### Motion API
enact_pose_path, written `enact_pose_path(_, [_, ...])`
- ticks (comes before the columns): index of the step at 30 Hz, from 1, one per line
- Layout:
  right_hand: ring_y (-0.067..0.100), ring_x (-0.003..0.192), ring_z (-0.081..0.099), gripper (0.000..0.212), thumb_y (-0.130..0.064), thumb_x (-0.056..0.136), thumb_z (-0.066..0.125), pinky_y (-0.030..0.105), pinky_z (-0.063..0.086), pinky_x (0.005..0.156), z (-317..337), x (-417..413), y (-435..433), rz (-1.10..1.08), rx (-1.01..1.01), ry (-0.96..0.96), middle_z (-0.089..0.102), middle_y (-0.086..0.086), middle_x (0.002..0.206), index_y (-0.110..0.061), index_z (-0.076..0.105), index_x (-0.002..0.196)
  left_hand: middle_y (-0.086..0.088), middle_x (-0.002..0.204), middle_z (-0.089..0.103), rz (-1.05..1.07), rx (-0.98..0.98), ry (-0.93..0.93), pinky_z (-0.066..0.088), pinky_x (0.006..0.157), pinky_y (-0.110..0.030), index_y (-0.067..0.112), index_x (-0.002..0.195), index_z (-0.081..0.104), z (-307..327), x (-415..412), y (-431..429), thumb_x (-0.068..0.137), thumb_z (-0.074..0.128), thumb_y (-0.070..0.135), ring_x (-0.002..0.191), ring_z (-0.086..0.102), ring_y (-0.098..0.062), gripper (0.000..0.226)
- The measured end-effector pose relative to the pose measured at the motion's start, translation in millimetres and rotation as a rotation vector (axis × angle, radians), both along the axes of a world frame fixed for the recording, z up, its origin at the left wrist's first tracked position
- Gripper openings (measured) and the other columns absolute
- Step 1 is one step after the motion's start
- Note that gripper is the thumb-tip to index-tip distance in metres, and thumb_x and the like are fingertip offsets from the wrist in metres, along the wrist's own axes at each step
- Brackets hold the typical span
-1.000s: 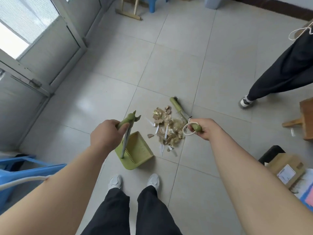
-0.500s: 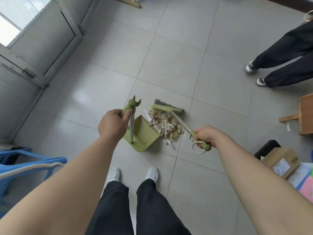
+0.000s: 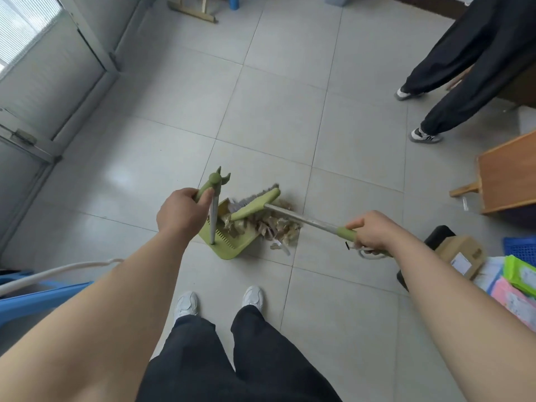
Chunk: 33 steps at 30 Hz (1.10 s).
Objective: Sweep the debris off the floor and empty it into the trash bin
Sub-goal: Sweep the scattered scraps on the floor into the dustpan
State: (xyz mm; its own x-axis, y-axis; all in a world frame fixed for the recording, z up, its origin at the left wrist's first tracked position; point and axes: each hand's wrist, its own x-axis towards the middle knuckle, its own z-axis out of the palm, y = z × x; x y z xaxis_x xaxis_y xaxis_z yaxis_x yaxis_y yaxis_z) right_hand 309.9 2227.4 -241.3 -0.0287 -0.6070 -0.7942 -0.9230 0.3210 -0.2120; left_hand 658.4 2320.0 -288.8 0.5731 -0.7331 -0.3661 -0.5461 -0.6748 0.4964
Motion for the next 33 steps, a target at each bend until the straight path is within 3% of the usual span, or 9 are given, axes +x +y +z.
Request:
enact_pose_path(2, [0.018,0.05,0.049,0.045,0.011,0.076,0.061,0.018,0.038,0.042,6.3,-10.8,-0.1,-0.092,-0.023,-0.02,0.064,0.006,0.072,-0.029,0.069,0.096,0.005,0.044,0.033,-0.025,-0.007,0.006,0.025,0.048,-0.026,0.018,0.052,0.035,0.5,0.7,4.8,0.088,0.049,0.056,0.043,0.034,-0.021,0.054])
enact_pose_path(5, [0.021,0.049,0.048,0.043,0.015,0.079,0.056,0.019,0.037,0.041,6.4,-18.0,-0.3,-0.213,-0.024,-0.056,0.064,0.014,0.079,-0.019,0.069,0.101,0.005,0.042,0.033,-0.064,-0.008,0.0,0.025,0.047,-0.025,0.018,0.052,0.038,0.2,2.8,10.3,0.086,0.05,0.058,0.043,0.035,-0.02,0.055])
enact_pose_path(9, [0.02,0.038,0.046,0.034,0.017,0.08,0.05,0.015,0.034,0.035,-7.7,-15.4,-4.3,-0.394,-0.037,-0.067,0.058,0.016,0.066,0.006,0.068,0.108,0.005,0.046,0.043,-0.13,0.015,-0.007,0.031,0.049,-0.025,0.017,0.063,0.059,-2.2,7.0,11.8,0.085,0.051,0.061,0.047,0.045,-0.019,0.05])
enact_pose_path(12, [0.02,0.034,0.046,0.031,0.014,0.079,0.05,0.014,0.034,0.034,-24.0,-7.9,3.3,-0.492,-0.037,-0.05,0.055,0.018,0.064,0.013,0.065,0.106,0.005,0.05,0.044,-0.151,0.028,0.004,0.032,0.05,-0.026,0.013,0.067,0.06,-6.6,9.6,11.9,0.086,0.051,0.06,0.049,0.044,-0.021,0.051])
enact_pose_path(15, [0.019,0.033,0.045,0.023,0.014,0.076,0.053,0.016,0.035,0.037,-39.4,0.7,23.7,-0.494,-0.011,-0.032,0.052,0.016,0.06,0.01,0.068,0.094,0.005,0.049,0.04,-0.168,0.023,0.003,0.03,0.049,-0.025,0.014,0.062,0.054,-8.6,8.8,10.2,0.085,0.051,0.06,0.049,0.041,-0.022,0.052])
enact_pose_path(19, [0.018,0.031,0.042,0.023,0.015,0.075,0.053,0.017,0.034,0.037,-47.1,6.3,54.3,-0.395,0.058,-0.041,0.052,0.016,0.058,0.014,0.068,0.093,0.003,0.051,0.043,-0.184,0.014,-0.019,0.033,0.05,-0.026,0.011,0.07,0.062,-6.2,5.0,3.2,0.087,0.05,0.06,0.05,0.044,-0.022,0.054])
enact_pose_path(28, [0.019,0.043,0.05,0.029,0.003,0.073,0.058,0.018,0.042,0.043,-13.9,16.9,62.4,-0.102,0.088,0.003,0.06,0.009,0.062,-0.01,0.076,0.091,0.004,0.048,0.037,-0.223,0.028,-0.038,0.027,0.049,-0.026,0.018,0.055,0.037,-0.9,7.7,3.3,0.089,0.046,0.058,0.047,0.039,-0.021,0.053])
enact_pose_path(33, [0.02,0.052,0.053,0.039,0.006,0.069,0.06,0.022,0.046,0.048,5.2,3.0,78.2,-0.166,0.001,0.054,0.064,0.004,0.069,-0.027,0.073,0.086,0.005,0.05,0.035,-0.294,0.059,-0.03,0.026,0.049,-0.026,0.019,0.057,0.034,2.1,22.5,14.2,0.09,0.044,0.058,0.047,0.036,-0.02,0.053])
